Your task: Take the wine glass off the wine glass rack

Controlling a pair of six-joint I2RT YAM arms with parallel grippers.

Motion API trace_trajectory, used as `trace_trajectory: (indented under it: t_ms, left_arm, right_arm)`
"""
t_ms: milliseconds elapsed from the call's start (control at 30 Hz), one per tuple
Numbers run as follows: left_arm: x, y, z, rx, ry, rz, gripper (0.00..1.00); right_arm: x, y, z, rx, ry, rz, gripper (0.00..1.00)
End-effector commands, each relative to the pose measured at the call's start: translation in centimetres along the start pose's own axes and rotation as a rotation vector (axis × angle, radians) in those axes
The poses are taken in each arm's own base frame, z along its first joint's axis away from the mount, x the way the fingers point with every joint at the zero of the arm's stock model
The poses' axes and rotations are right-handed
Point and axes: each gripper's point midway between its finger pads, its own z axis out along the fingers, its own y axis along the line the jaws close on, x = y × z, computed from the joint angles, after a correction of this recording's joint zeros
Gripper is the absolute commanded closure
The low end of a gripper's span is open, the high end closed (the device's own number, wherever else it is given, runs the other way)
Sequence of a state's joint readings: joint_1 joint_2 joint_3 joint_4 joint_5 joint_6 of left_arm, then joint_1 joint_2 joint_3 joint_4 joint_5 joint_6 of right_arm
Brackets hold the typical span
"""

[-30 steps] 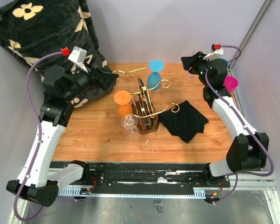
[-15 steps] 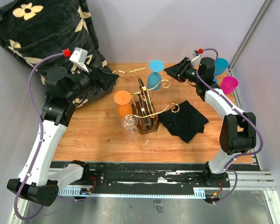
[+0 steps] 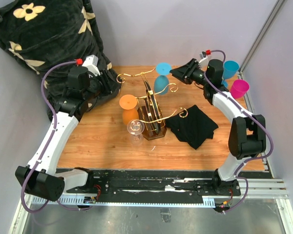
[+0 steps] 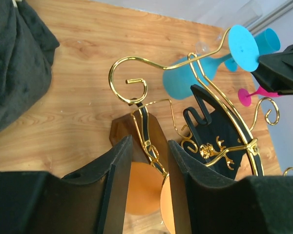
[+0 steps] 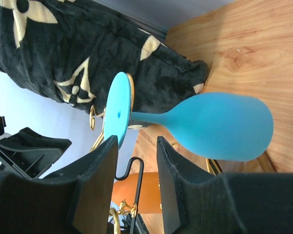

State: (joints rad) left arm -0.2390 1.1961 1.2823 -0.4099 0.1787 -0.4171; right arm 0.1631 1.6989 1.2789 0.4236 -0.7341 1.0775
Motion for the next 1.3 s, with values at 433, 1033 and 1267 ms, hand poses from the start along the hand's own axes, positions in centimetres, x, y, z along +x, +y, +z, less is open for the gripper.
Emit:
trace_trajectory:
  t_ms: [433,1033,1267]
  left_arm:
    - [0.3,-1.2,-1.1,0.057,0.001,-0.017,0.53]
    - [5.0,-1.7,-1.3,0.115,0.193,-0.104,0.40]
    - [6.9,-1.9,-1.3,0.147,0.268,-0.125,0.67]
  right_arm:
    - [-1.5,3.2,2.9,-0.149,0.011,0.022,0.74]
    - [-1.1,4.3,3.1,-0.167,0.054,0.005,0.99]
    - [-1.3,4.4,3.2,-0.168,0.050,0.004,0.99]
